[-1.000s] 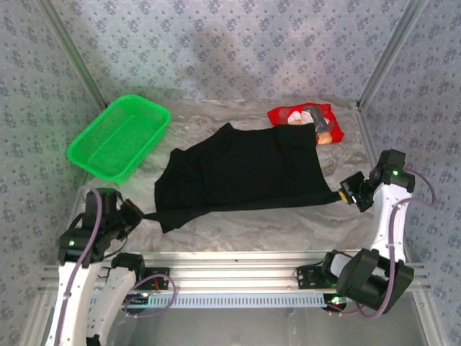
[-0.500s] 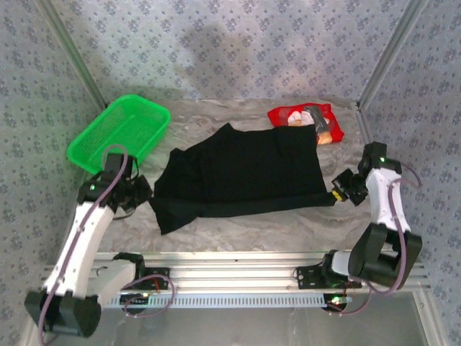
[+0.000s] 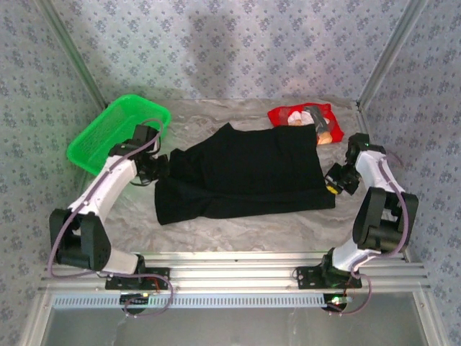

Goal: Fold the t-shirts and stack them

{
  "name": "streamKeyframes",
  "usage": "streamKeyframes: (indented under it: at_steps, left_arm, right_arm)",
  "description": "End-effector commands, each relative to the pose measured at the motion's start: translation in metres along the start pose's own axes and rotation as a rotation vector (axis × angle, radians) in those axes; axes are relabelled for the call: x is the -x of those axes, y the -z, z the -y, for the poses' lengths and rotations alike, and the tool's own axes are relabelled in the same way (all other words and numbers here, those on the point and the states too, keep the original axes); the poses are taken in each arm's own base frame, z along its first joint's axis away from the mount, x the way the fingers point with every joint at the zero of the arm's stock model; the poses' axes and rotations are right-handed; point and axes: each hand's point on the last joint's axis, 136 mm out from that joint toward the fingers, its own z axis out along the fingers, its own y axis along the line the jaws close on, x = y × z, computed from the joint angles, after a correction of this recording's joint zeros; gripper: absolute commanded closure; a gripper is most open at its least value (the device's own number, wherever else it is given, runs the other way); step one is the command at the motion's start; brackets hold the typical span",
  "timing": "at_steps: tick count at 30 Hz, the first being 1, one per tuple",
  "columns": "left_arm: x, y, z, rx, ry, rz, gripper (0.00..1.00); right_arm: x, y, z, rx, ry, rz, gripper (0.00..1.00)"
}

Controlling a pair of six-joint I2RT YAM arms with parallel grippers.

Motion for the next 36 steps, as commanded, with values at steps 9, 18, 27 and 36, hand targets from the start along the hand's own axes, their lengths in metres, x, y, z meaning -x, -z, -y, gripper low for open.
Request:
streamKeyframes:
  at_steps: [9,18,27,36]
  left_arm:
    - [0.018,-0.021,0.012,-0.006,-0.057,-0.005,1.00]
    - [0.022,-0.038,0.013,0.008,-0.052,-0.029,1.00]
    - [0.034,-0.050,0.043,-0.118,-0.028,-0.026,0.69]
    - [0.041,0.043,0.048,-0.368,0.262,0.087,0.15]
  right_arm:
    - [0.020,-0.016,-0.004,-0.034,0.049,-0.006,1.00]
    - [0.041,-0.026,-0.016,-0.021,0.054,-0.011,1.00]
    - [0.056,-0.045,-0.033,0.054,0.019,-0.056,0.82]
    - [0.079,0.025,-0.079,0.411,0.047,0.025,0.35]
